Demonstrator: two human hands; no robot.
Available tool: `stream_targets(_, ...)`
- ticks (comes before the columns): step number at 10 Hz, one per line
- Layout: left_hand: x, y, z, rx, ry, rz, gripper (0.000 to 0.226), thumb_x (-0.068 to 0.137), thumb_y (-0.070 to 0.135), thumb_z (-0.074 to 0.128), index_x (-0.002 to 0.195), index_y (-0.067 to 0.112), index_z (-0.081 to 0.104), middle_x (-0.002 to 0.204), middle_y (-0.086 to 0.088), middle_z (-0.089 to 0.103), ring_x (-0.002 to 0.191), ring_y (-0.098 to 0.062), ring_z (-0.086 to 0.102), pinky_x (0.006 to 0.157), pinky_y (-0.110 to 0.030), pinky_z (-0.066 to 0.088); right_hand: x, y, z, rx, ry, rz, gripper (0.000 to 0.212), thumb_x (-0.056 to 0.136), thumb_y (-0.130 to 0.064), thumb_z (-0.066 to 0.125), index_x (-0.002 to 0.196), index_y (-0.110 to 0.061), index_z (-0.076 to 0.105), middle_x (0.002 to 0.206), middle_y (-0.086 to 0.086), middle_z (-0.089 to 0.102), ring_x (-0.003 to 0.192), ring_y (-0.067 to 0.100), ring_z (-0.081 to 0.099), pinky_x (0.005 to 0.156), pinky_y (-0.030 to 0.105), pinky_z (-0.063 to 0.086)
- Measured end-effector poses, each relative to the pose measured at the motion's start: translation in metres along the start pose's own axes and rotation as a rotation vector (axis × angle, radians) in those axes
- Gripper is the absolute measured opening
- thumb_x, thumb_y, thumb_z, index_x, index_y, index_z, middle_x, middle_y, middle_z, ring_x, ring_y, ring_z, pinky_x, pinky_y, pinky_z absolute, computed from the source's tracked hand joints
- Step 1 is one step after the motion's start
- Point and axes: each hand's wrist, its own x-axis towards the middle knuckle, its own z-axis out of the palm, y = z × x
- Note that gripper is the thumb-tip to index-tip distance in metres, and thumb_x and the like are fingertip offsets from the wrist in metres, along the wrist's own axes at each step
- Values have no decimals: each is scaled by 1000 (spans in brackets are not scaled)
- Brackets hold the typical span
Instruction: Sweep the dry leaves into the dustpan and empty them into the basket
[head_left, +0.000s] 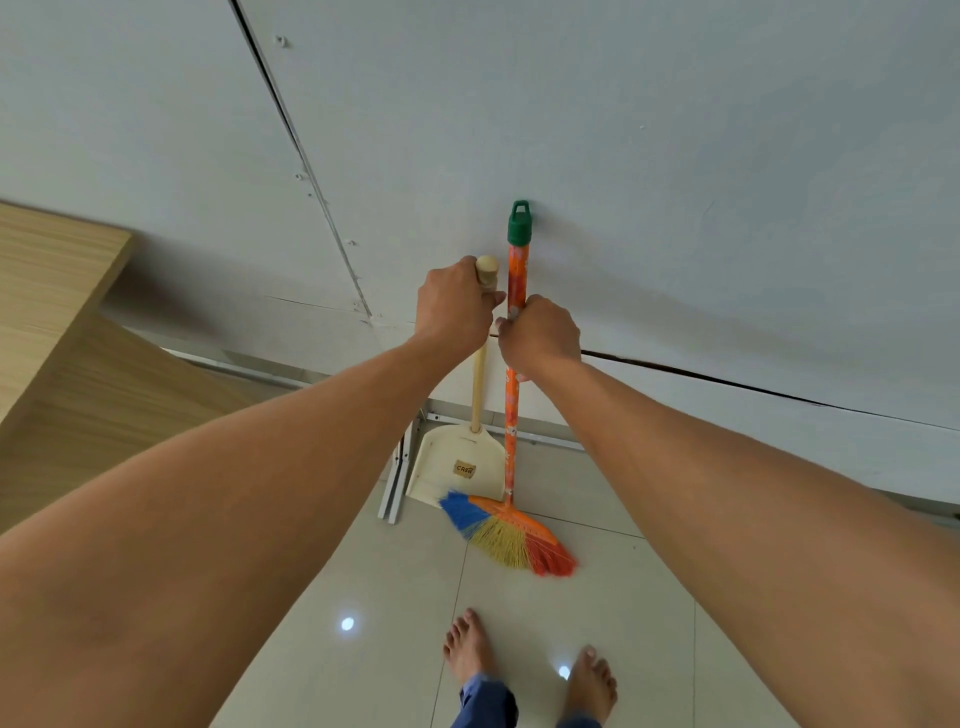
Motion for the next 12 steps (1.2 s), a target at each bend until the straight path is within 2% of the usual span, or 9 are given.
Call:
stream_targets(1,-6,-1,2,-26,26,6,38,99,34,65,128,9,61,114,-9,70,87,-20,57,74,-28,45,-1,2,0,31,-7,27,29,95,-40,55,109,-15,58,101,3,67,78,26,69,68,34,59)
stream_targets(2,-11,-5,4,-47,38,5,37,99,35,65,125,10,61,114,-10,71,96,-27,64,77,-34,50,-2,2,-1,11,6,-9,28,97,-38,53,111,-16,60,102,2,67,78,23,66,67,32,56)
stream_targets(3,-12,-5,4,-72,64,4,36,99,35,65,123,9,62,113,-10,71,95,-26,64,78,-36,52,-4,-2,-1,12,13,-23,26,98,-36,52,113,-16,60,101,2,67,79,23,67,68,32,55)
stream_targets(4,-12,-2,3,-84,76,2,36,100,33,64,125,9,62,115,-8,71,87,-18,55,73,-28,43,-6,-5,-1,37,5,22,26,98,-35,53,113,-15,58,99,2,66,78,27,70,72,36,60)
stream_targets(7,-15,-1,-3,51,-21,-3,38,97,29,68,126,8,56,116,-12,66,86,-21,50,73,-31,41,-13,-12,-11,75,-10,68,29,96,-33,56,118,-14,53,105,4,61,88,29,68,75,41,60)
stream_targets(8,-20,1,-5,82,-47,-3,41,97,24,69,130,8,53,118,-11,64,88,-21,49,74,-31,41,-17,-12,-14,83,-15,81,31,93,-33,60,116,-14,51,97,3,55,87,29,67,73,42,61)
stream_targets(10,-34,-2,-1,97,-88,-41,50,96,22,69,138,7,46,126,-14,63,110,-31,61,82,-34,46,-35,-4,-23,94,-33,90,36,87,-32,67,111,-16,46,92,2,55,80,27,68,69,41,61)
stream_targets(11,-45,-7,5,98,-103,-80,52,97,27,68,139,10,45,122,-11,65,106,-30,64,83,-36,52,-48,6,-25,108,-45,109,36,85,-30,69,108,-17,44,91,1,58,78,24,66,66,40,62)
stream_targets(12,-59,-8,5,130,-131,-126,54,98,29,67,142,10,42,119,-11,65,103,-28,64,77,-33,51,-67,19,-26,96,-28,120,34,86,-27,69,105,-18,41,87,-3,52,74,22,64,64,35,60)
